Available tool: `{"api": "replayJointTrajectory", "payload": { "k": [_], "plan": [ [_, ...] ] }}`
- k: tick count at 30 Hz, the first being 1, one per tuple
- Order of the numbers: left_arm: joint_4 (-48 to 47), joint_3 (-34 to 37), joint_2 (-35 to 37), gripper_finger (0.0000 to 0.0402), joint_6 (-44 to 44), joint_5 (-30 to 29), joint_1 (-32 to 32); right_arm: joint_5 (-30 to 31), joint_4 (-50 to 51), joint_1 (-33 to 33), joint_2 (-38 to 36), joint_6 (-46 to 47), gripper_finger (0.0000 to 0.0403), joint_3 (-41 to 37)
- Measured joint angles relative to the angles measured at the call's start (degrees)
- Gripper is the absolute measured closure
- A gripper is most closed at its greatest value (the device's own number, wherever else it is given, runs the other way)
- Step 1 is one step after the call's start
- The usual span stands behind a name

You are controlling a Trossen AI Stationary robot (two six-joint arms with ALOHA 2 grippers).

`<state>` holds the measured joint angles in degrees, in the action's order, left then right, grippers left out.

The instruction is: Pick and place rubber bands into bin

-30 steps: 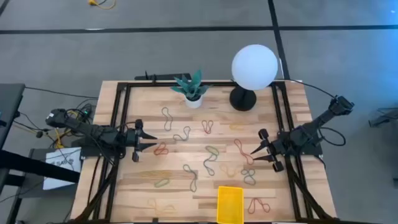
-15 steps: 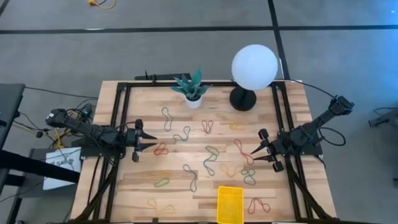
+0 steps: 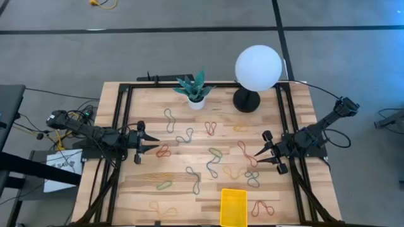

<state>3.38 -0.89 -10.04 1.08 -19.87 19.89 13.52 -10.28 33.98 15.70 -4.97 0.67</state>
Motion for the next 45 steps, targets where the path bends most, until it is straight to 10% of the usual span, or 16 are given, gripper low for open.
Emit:
{"api": "replayJointTrajectory", "payload": {
  "k": [45],
  "plan": [
    [1.9, 0.1, -0.5, 0.0302, 1.7, -0.2, 0.0, -0.9, 0.8, 0.1, 0.0, 0.3, 0.0294, 0.0]
  ]
}}
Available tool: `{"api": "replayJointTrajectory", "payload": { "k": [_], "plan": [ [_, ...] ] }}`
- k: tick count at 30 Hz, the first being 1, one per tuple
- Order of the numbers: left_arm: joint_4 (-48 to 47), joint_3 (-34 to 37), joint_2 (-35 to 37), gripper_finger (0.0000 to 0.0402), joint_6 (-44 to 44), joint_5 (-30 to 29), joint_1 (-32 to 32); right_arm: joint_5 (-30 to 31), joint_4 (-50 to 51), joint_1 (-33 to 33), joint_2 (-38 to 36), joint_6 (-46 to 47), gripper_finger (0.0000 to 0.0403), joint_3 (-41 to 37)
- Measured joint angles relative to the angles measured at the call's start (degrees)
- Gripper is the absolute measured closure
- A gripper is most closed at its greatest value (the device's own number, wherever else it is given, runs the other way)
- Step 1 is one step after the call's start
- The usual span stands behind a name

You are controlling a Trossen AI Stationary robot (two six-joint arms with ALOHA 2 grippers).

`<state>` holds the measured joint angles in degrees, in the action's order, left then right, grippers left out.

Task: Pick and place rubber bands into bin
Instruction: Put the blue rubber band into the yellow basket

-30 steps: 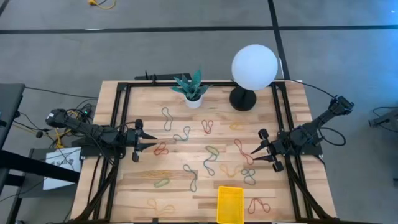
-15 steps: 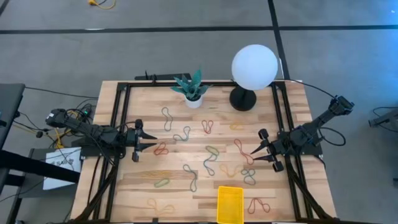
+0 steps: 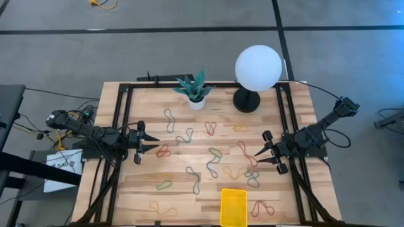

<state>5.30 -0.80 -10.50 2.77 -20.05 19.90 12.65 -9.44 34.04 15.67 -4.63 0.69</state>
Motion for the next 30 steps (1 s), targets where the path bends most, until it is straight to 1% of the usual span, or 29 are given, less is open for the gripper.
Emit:
{"api": "replayJointTrajectory", "payload": {
  "k": [3, 6, 11, 16, 18, 21, 23, 27, 29, 30],
  "plan": [
    [-0.5, 0.0, 0.0, 0.0302, -0.1, 0.0, 0.0, -3.3, 3.6, 0.5, 0.1, 1.9, 0.0294, 0.0],
    [-1.4, -0.1, -0.2, 0.0302, -0.2, 0.1, 0.0, -3.6, 7.7, 0.9, 0.0, 2.0, 0.0294, 0.0],
    [-1.5, -0.1, -1.0, 0.0302, -0.4, 0.6, 0.0, -3.8, 7.7, 0.9, 0.2, 2.1, 0.0294, 0.0],
    [-1.5, -0.1, -1.0, 0.0302, -0.6, -0.8, 0.0, -3.5, 7.0, 0.8, 0.2, 0.6, 0.0294, 0.0],
    [-1.3, -0.1, -1.0, 0.0302, -0.1, -1.1, 0.0, -2.4, 6.4, 0.5, 0.2, -3.2, 0.0294, 0.0],
    [0.1, -0.1, -1.0, 0.0302, -0.4, -1.9, 0.0, -0.7, 5.7, -0.4, 0.2, -11.8, 0.0294, 0.0],
    [2.6, 0.0, -1.0, 0.0302, -0.5, -2.7, 0.0, -1.4, 4.6, -0.9, 0.2, -17.5, 0.0294, 0.0],
    [6.6, 0.0, -1.2, 0.0302, -1.7, -1.7, 0.0, -10.0, 1.4, -1.1, 0.2, -31.7, 0.0294, 0.0],
    [8.0, 0.0, -1.5, 0.0302, -3.5, -0.8, 0.0, -13.9, -1.0, -1.0, 0.2, -35.9, 0.0294, 0.0],
    [8.8, 0.0, -1.9, 0.0302, -4.4, -0.8, 0.0, -15.3, -1.6, -0.8, 0.2, -36.6, 0.0294, 0.0]
  ]
}}
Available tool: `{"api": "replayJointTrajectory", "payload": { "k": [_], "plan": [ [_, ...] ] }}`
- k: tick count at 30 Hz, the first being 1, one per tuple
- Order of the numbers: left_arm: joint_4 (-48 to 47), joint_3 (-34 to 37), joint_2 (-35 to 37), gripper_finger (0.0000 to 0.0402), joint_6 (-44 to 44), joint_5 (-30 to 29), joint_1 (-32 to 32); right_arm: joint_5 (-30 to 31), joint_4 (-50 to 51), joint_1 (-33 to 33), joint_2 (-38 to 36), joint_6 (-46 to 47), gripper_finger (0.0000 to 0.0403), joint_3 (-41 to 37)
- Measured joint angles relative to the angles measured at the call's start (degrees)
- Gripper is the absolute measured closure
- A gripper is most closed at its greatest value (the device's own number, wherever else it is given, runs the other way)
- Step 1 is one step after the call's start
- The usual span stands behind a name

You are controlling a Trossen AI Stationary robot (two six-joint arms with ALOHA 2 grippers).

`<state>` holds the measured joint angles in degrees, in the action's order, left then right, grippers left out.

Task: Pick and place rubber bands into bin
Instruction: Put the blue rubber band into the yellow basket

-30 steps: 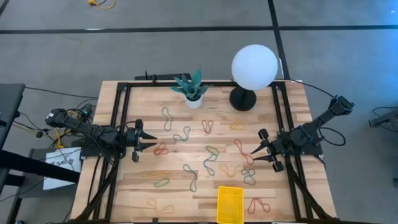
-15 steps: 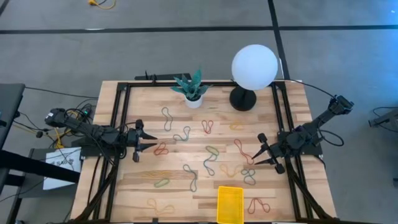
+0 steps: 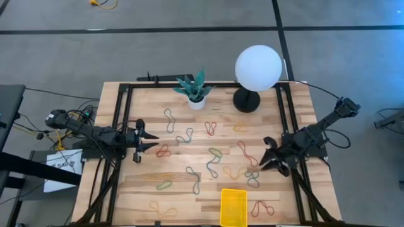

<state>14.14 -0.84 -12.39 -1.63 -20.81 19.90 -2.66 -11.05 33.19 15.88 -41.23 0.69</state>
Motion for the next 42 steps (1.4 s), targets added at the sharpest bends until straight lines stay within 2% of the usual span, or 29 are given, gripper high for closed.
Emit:
{"api": "replayJointTrajectory", "payload": {
  "k": [9, 15, 18, 25, 30, 37, 42],
  "plan": [
    [1.4, -4.9, -6.4, 0.0302, 1.1, -5.2, -3.7, -0.3, -0.6, 0.9, 0.0, -0.4, 0.0294, 0.0],
    [1.3, -8.5, -13.1, 0.0302, 1.1, -1.4, -7.3, -0.2, -1.2, 0.7, 0.5, -3.1, 0.0294, 0.0],
    [1.4, -8.8, -16.2, 0.0302, 1.8, -1.4, -8.2, -0.3, -1.4, 0.3, 0.8, -6.7, 0.0294, 0.0],
    [3.7, -8.8, -19.3, 0.0302, 5.8, -0.8, -8.3, -0.7, -2.0, 0.6, 1.0, -7.1, 0.0294, 0.0],
    [3.4, -8.8, -19.5, 0.0302, 5.8, -2.9, -8.3, 1.1, -12.1, 0.3, 1.0, -8.2, 0.0294, 0.0],
    [3.4, -8.8, -19.5, 0.0302, 5.7, -6.5, -8.3, 13.1, -23.9, -5.5, 1.3, -0.3, 0.0294, 0.0],
    [3.3, -8.8, -19.5, 0.0302, 7.4, -6.5, -8.3, 13.1, -29.2, -11.1, 2.6, 5.9, 0.0294, 0.0]
  ]
}}
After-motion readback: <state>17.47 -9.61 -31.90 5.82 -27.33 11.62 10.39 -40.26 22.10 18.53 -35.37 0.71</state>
